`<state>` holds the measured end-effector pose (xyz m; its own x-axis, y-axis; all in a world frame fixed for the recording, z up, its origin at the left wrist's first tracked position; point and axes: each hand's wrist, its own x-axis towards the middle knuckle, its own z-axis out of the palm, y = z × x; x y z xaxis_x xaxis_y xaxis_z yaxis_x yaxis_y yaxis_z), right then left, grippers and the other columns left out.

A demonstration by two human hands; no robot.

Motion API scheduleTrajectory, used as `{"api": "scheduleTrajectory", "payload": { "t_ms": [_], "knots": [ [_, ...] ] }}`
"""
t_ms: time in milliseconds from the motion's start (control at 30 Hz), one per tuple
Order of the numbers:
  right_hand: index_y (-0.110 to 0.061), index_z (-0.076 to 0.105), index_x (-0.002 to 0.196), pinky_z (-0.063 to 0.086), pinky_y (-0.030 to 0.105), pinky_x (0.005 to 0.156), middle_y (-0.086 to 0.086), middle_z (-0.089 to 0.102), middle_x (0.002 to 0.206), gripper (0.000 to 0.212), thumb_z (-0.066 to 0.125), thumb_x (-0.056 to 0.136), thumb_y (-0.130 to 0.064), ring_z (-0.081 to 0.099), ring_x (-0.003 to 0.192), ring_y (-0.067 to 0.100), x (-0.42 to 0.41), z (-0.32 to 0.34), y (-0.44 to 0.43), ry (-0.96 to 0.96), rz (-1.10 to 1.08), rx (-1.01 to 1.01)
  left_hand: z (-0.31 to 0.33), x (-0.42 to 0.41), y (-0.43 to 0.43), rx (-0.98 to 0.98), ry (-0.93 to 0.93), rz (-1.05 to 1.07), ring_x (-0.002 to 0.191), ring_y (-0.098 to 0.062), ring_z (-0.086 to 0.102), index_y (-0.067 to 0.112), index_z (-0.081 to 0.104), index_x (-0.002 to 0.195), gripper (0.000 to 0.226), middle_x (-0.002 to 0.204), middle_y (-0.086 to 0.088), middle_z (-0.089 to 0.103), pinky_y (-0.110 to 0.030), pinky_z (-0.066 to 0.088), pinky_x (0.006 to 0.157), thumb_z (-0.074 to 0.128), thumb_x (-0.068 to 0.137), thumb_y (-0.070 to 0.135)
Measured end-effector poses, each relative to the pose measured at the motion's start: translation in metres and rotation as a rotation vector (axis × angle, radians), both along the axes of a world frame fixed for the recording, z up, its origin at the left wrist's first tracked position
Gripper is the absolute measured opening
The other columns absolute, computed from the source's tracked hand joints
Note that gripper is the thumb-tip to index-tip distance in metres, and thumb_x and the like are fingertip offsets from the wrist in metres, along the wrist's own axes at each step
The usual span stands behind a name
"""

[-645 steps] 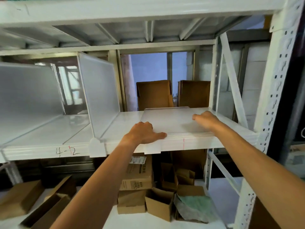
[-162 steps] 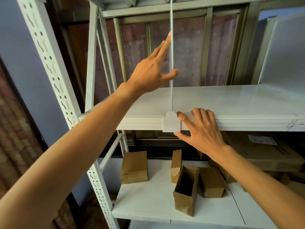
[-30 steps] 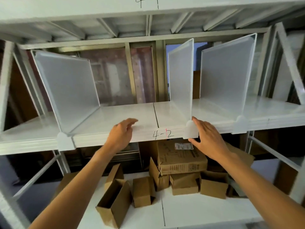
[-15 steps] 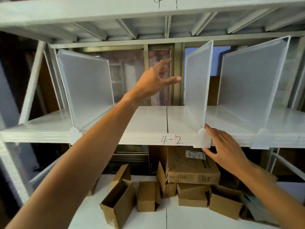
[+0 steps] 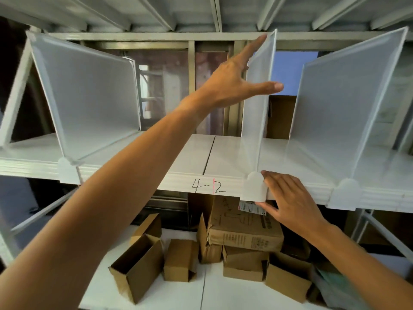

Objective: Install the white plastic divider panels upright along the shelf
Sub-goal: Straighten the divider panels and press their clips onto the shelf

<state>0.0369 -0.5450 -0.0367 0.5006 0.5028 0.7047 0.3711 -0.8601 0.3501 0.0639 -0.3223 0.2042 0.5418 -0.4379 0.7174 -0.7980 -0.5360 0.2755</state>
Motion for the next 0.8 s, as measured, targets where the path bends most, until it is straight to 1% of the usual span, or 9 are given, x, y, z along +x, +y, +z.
{"api": "scheduleTrajectory", "payload": {
  "t_ms": [100,167,233,367,500,600,667,767,800],
  "knots": [
    [-0.002,0.046,0.137,0.035,0.039,0.102,0.015,0.059,0.131,0.079,0.071,0.084,-0.054,0.050,0.118,0.029,0.004,0.001,-0.002,-0.064,0.018,-0.028,-0.012,0.006,-0.015,-0.008,-0.029,-0.032,0.144,-0.029,0.032,0.021,0.005,0.160,0.117,0.166,-0.006,0.014,-0.031,0.034,0.111,0.078,0.076,0.058],
    [-0.003,0.048,0.137,0.035,0.039,0.100,0.016,0.059,0.130,0.077,0.070,0.084,-0.054,0.050,0.116,0.029,0.005,0.000,0.000,-0.076,0.011,-0.027,-0.020,0.011,-0.025,0.006,-0.073,-0.009,0.149,-0.032,0.021,0.011,-0.001,0.159,0.125,0.166,-0.010,0.007,-0.045,0.029,0.119,0.079,0.074,0.056],
    [-0.005,0.048,0.138,0.038,0.042,0.098,0.016,0.060,0.128,0.079,0.069,0.082,-0.057,0.054,0.113,0.032,0.006,-0.001,0.003,-0.084,-0.009,-0.027,-0.026,0.014,-0.032,0.037,-0.121,0.051,0.148,-0.034,0.022,0.004,-0.005,0.157,0.122,0.165,-0.015,0.006,-0.045,0.030,0.118,0.079,0.077,0.043],
    [-0.009,0.046,0.141,0.044,0.046,0.089,0.018,0.060,0.118,0.077,0.056,0.087,-0.064,0.057,0.102,0.035,0.007,-0.001,0.013,-0.108,-0.072,-0.043,-0.029,0.020,-0.026,0.061,-0.188,0.083,0.129,-0.038,0.047,-0.002,-0.006,0.155,0.110,0.162,-0.019,0.013,-0.032,0.047,0.100,0.068,0.078,0.019],
    [-0.011,0.047,0.140,0.042,0.046,0.089,0.016,0.058,0.116,0.076,0.051,0.088,-0.066,0.052,0.101,0.034,0.005,0.000,0.017,-0.091,-0.080,-0.026,-0.027,0.020,-0.019,0.097,-0.167,0.093,0.127,-0.036,0.048,-0.003,-0.009,0.154,0.106,0.162,-0.018,0.012,0.000,0.040,0.081,0.066,0.081,0.015],
    [-0.009,0.045,0.140,0.043,0.047,0.093,0.016,0.060,0.121,0.077,0.066,0.084,-0.058,0.055,0.106,0.034,0.003,-0.002,0.016,-0.081,-0.021,0.009,-0.027,0.016,-0.020,0.112,-0.150,0.093,0.130,-0.036,0.047,-0.002,-0.011,0.154,0.106,0.164,-0.019,0.007,-0.016,0.045,0.093,0.065,0.081,0.013],
    [-0.009,0.041,0.142,0.042,0.048,0.100,0.017,0.059,0.131,0.080,0.075,0.080,-0.047,0.056,0.116,0.035,0.002,-0.004,0.013,-0.056,0.017,0.025,-0.027,0.016,-0.019,0.100,-0.144,0.082,0.129,-0.037,0.048,-0.002,-0.012,0.154,0.108,0.164,-0.019,0.006,-0.011,0.045,0.087,0.064,0.079,0.012],
    [-0.002,0.038,0.148,0.035,0.045,0.113,0.018,0.047,0.150,0.077,0.067,0.087,-0.039,0.049,0.134,0.033,0.000,-0.008,0.010,-0.032,0.081,-0.009,-0.026,0.014,-0.022,0.104,-0.127,0.074,0.126,-0.041,0.049,0.000,-0.013,0.155,0.109,0.165,-0.017,0.006,-0.025,0.050,0.092,0.063,0.077,0.011],
    [0.000,0.038,0.148,0.033,0.044,0.115,0.018,0.043,0.152,0.075,0.063,0.089,-0.039,0.047,0.136,0.032,0.000,-0.009,0.010,-0.032,0.097,-0.024,-0.026,0.013,-0.022,0.107,-0.120,0.079,0.124,-0.039,0.051,0.001,-0.013,0.155,0.109,0.165,-0.017,0.006,-0.020,0.050,0.088,0.064,0.077,0.011]
  ]
}}
